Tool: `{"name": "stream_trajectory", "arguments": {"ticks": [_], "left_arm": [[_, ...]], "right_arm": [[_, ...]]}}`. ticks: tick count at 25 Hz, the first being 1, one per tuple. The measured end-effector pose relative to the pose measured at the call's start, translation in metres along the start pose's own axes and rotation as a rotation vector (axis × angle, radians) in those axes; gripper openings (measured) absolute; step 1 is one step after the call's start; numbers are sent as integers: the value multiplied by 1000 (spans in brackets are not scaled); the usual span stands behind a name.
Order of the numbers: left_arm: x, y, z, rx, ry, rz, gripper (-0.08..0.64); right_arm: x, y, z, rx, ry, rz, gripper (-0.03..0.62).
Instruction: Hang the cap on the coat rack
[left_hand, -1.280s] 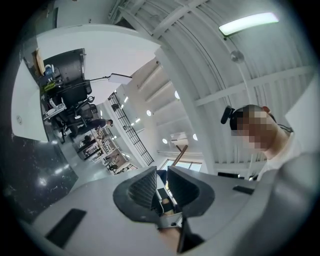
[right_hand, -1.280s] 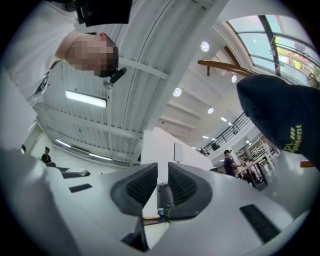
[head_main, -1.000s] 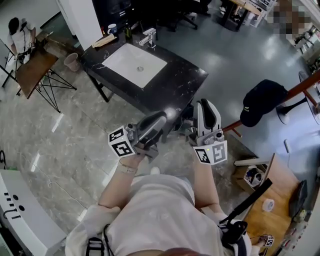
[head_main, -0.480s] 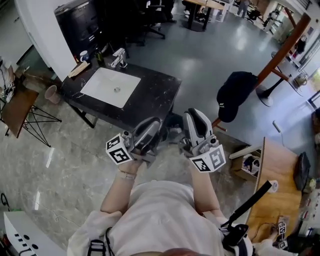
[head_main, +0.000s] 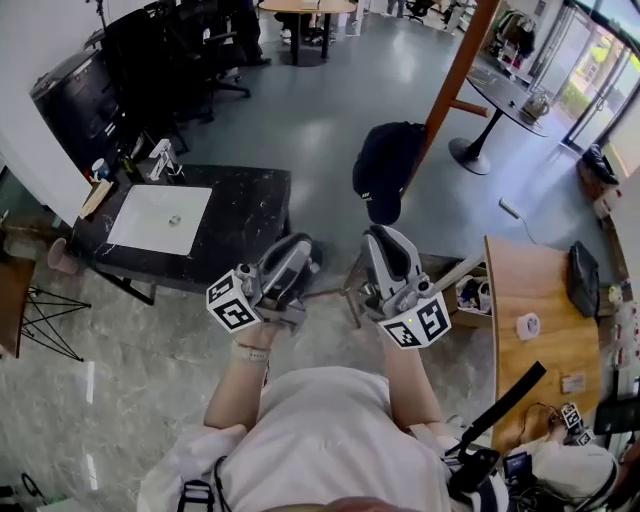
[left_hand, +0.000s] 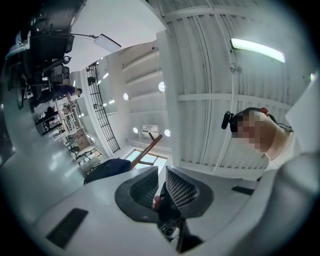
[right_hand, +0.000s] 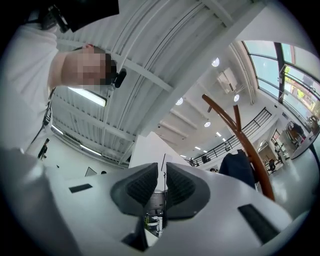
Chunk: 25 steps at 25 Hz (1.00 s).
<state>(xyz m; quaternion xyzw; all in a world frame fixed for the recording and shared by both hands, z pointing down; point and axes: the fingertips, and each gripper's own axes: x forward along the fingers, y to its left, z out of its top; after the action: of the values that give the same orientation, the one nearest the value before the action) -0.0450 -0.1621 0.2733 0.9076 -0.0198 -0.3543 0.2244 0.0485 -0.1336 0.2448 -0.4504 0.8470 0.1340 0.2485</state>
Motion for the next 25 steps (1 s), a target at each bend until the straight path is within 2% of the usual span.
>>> {"name": "stream_trajectory", "arguments": {"ticks": [5, 14, 25], "left_arm": [[43, 1, -33, -30, 42, -53, 46], [98, 12, -84, -80, 102, -90, 38], [114, 24, -106, -90, 144, -73, 34]], "right_arm": [[-29, -33, 17, 2, -1, -48, 48], [-67, -78, 27, 13, 4, -101, 48], [-71, -102, 21, 59, -8, -90, 48]]}}
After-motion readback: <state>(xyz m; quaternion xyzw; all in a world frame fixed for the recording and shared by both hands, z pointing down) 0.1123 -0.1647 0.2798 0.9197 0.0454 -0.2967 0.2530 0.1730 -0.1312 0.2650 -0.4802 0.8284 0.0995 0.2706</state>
